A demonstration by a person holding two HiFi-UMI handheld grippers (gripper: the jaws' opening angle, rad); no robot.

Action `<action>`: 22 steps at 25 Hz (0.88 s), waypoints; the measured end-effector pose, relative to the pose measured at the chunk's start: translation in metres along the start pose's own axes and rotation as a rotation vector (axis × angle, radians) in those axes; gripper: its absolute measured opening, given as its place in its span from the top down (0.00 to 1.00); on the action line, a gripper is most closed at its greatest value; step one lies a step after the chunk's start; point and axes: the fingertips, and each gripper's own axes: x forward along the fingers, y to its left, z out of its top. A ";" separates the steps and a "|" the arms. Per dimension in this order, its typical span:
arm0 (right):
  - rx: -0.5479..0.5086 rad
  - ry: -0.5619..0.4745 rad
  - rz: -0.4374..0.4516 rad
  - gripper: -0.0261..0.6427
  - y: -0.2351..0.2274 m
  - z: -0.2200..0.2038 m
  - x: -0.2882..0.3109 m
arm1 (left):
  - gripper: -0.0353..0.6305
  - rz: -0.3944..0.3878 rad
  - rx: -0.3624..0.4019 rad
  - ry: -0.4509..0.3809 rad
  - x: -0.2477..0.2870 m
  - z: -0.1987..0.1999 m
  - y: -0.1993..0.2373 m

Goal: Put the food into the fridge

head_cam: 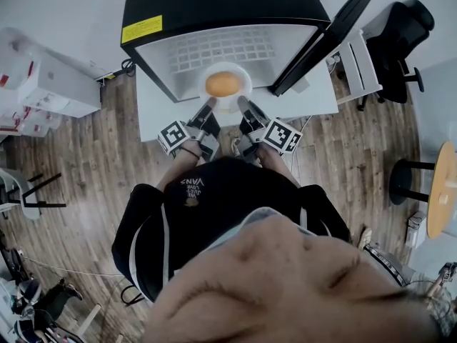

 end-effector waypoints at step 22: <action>0.006 0.027 0.022 0.93 -0.015 0.034 0.031 | 0.90 0.014 0.015 -0.031 0.039 0.023 0.005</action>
